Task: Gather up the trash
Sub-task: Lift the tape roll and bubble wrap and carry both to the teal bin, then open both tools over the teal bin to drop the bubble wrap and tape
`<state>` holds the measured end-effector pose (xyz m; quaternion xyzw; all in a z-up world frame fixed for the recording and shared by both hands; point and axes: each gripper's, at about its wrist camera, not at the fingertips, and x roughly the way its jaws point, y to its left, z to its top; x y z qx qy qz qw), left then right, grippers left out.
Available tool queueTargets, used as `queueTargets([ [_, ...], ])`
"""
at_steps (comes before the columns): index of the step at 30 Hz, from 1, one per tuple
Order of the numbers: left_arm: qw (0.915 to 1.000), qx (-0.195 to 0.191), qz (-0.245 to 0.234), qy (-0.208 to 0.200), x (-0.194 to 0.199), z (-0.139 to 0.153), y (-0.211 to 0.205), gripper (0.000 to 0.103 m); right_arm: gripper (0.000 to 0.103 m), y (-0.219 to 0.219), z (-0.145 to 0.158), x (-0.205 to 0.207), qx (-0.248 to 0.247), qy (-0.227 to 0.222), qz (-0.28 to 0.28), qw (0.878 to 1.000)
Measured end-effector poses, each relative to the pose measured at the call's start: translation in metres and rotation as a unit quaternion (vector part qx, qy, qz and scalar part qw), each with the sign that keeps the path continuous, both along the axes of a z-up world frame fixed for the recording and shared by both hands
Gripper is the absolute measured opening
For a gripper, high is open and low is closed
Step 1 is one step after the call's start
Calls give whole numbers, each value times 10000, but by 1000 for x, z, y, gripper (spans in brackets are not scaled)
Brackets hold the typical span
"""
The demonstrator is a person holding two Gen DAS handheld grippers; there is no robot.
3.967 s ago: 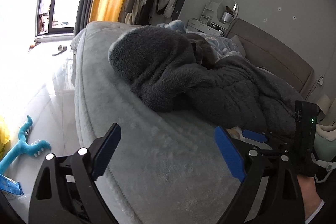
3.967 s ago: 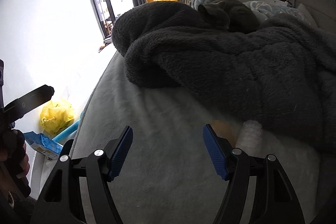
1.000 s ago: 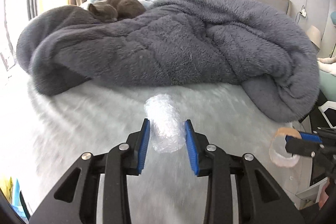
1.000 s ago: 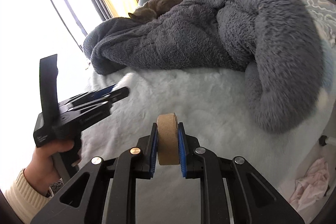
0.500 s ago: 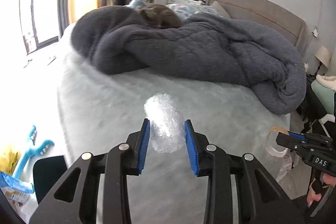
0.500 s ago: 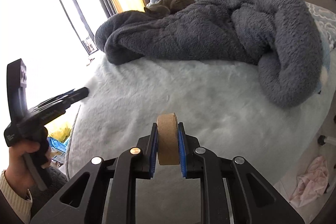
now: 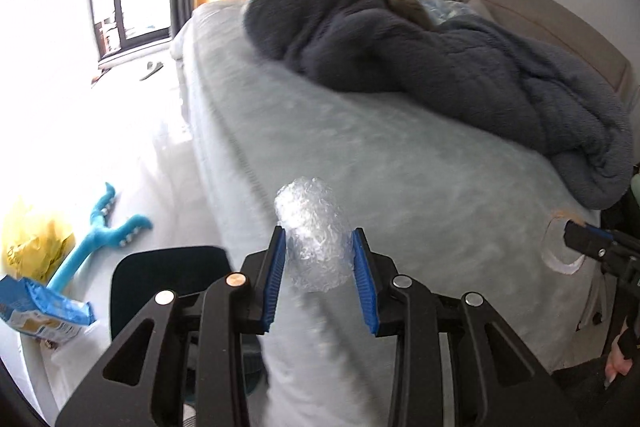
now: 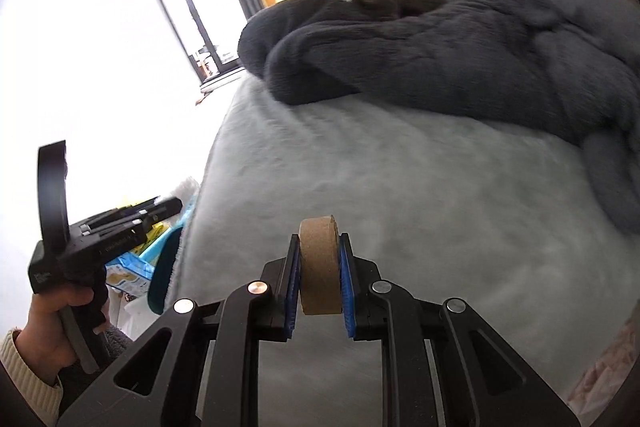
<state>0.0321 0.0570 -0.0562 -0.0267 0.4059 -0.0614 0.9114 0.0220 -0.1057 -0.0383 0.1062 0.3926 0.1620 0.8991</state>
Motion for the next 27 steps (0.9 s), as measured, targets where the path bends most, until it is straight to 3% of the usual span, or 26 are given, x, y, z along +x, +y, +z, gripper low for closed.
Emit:
queueTargets([
  [15,9923,272,718,969,-11,-48,112,36,18,130,9,30,44,-225,1105,9936],
  [27,9795,-9,887,1810,-23,-94,168,37,18,221,2,47,184,-196,1831,9827],
])
